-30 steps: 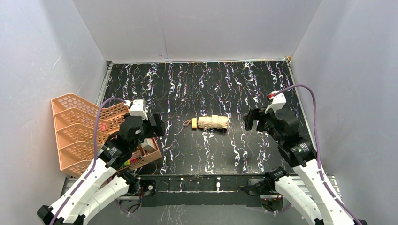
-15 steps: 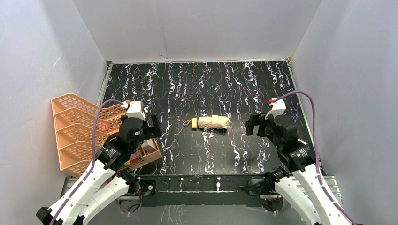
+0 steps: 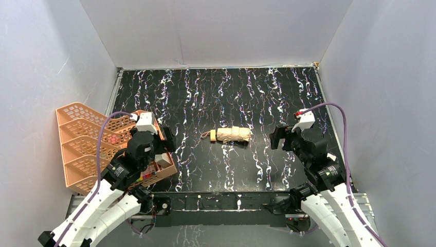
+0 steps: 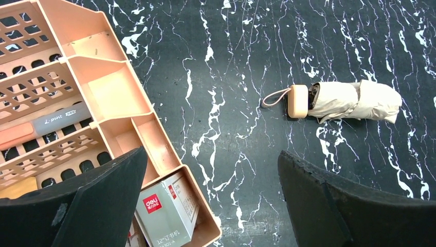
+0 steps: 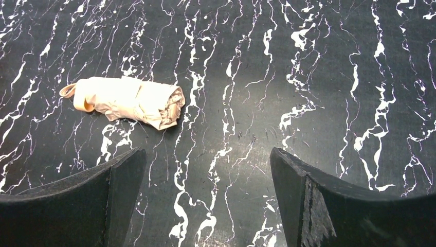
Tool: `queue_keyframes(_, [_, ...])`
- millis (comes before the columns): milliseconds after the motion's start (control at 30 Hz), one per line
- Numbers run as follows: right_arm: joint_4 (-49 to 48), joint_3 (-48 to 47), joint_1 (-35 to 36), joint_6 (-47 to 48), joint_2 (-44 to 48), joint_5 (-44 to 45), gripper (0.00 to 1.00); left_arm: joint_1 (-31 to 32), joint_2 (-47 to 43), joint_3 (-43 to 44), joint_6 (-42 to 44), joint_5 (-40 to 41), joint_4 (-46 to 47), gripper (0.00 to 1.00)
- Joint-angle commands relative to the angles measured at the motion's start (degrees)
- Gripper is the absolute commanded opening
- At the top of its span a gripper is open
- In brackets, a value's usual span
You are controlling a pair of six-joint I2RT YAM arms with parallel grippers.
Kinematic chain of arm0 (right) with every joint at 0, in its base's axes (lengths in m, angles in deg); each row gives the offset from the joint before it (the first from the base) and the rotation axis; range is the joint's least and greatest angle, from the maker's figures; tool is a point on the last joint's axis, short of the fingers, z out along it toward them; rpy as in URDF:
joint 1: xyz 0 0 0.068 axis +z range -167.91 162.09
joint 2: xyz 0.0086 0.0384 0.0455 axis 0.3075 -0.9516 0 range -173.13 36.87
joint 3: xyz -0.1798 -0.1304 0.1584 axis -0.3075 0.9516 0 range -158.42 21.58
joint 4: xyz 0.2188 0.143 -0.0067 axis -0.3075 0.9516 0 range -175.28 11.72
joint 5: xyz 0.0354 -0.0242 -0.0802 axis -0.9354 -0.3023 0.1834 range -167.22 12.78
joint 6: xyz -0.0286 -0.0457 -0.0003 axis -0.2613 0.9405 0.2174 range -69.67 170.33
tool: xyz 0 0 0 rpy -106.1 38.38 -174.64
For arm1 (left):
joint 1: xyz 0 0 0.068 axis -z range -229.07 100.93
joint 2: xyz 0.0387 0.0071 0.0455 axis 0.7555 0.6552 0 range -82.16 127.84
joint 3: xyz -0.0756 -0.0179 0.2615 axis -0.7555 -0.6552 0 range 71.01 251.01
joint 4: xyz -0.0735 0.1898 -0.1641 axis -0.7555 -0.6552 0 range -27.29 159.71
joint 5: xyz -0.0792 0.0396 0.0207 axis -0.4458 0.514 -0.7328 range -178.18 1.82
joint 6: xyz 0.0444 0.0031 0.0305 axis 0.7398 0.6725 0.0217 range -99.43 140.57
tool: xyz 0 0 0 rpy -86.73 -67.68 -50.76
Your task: Put away the umbrella
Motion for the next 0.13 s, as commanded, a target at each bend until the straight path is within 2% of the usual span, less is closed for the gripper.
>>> queue_keyframes(0, [-3.6, 0.2, 0.1, 0.8, 0.7, -0.2, 0.98, 0.7, -1.3, -0.1, 0.4, 0.9, 0.5, 0.98])
queue_keyframes(100, [-3.7, 0.3, 0.0, 0.8, 0.9, -0.1, 0.98, 0.9, -1.5, 0.0, -0.5, 2.7, 0.5, 0.98])
